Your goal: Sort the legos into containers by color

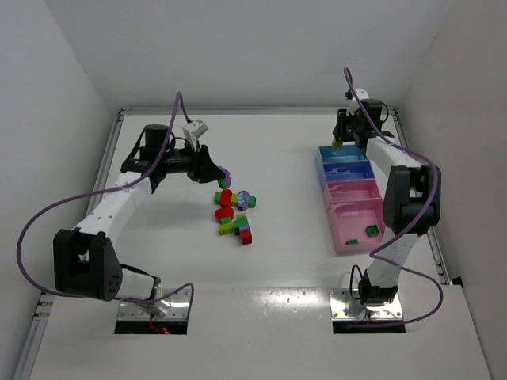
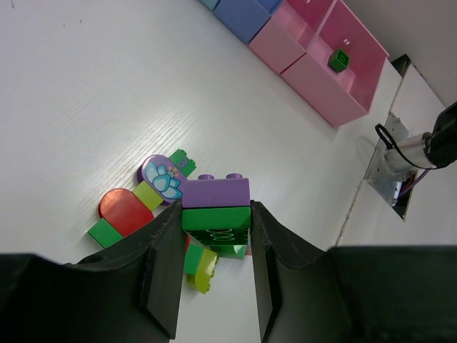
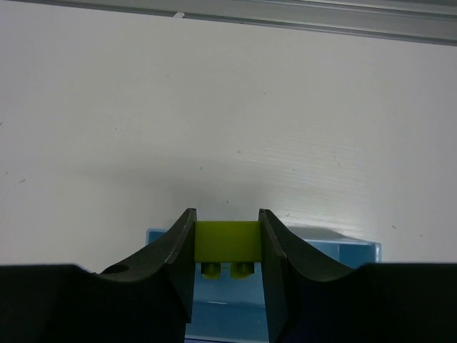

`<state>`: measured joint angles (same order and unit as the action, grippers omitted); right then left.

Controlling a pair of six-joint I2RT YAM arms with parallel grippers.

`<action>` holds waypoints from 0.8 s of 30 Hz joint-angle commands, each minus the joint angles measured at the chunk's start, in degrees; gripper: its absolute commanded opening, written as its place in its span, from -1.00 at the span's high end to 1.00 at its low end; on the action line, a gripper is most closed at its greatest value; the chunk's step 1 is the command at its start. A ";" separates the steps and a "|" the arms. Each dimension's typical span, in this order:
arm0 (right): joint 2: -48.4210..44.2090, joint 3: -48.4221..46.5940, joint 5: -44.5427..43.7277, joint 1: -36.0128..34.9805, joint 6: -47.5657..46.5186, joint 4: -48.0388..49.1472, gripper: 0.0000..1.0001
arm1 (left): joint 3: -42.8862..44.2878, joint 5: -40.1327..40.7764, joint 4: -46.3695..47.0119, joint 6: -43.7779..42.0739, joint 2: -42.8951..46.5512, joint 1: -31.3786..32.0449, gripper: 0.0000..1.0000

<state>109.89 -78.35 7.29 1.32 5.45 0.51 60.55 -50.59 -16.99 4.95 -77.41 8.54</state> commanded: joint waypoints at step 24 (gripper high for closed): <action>-16.63 5.32 52.08 -1.75 -1.60 -4.81 -0.69 | -0.35 -19.36 5.83 5.06 -2.56 -0.89 1.00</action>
<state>96.40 -70.70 34.35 1.80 3.73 -2.72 60.51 -60.29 -14.74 7.88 -79.42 8.25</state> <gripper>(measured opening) 0.851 0.423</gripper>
